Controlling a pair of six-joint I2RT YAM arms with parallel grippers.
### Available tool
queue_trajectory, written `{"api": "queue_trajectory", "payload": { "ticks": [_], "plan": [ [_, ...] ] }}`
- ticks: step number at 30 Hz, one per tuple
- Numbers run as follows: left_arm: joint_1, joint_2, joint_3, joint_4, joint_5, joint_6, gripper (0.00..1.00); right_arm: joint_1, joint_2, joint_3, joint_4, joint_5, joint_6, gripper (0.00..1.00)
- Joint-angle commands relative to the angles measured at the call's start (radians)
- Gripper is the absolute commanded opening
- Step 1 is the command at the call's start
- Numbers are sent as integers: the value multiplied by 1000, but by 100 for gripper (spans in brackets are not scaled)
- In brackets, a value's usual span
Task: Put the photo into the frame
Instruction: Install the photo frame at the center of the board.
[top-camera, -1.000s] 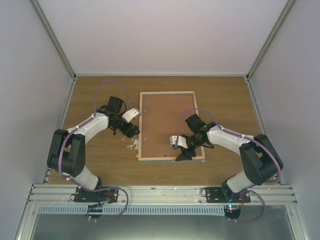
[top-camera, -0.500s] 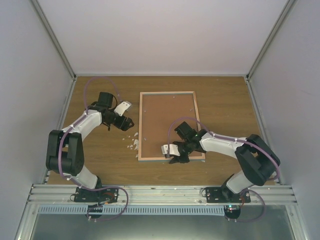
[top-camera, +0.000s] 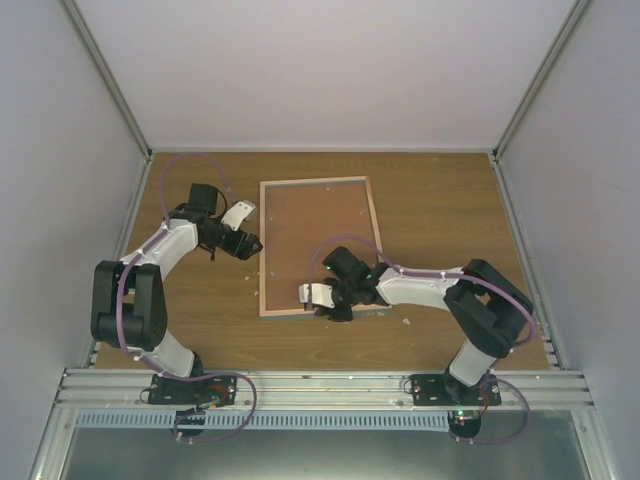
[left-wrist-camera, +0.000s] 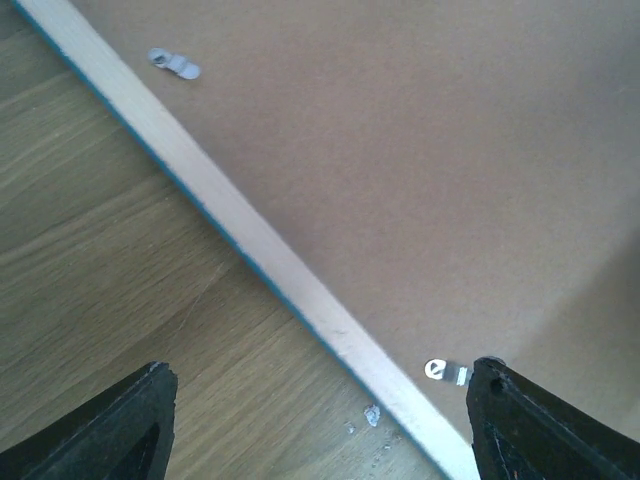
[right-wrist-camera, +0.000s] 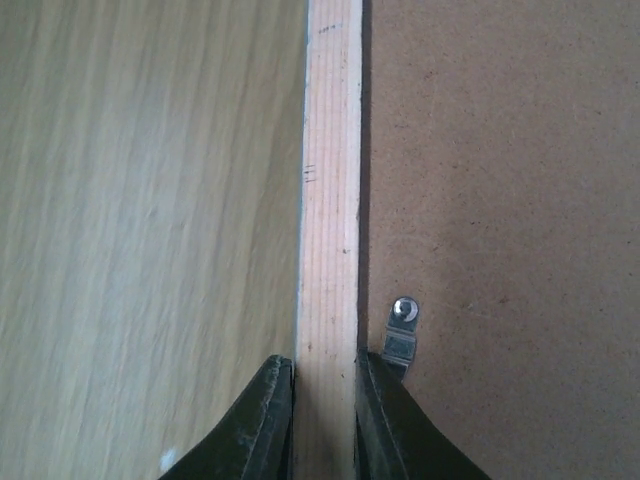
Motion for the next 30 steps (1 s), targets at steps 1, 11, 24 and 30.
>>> {"api": "queue_trajectory", "payload": {
  "ticks": [1, 11, 24, 30],
  "plan": [
    [18, -2, 22, 1, 24, -4, 80, 53, 88, 100, 64, 92, 88, 10],
    [61, 57, 54, -6, -44, -87, 77, 54, 177, 374, -23, -28, 365, 55],
    [27, 48, -63, 41, -38, -132, 73, -107, 212, 426, -27, 6, 347, 40],
    [-42, 44, -96, 112, -108, -148, 73, -102, 261, 421, -26, -66, 364, 30]
  ]
}}
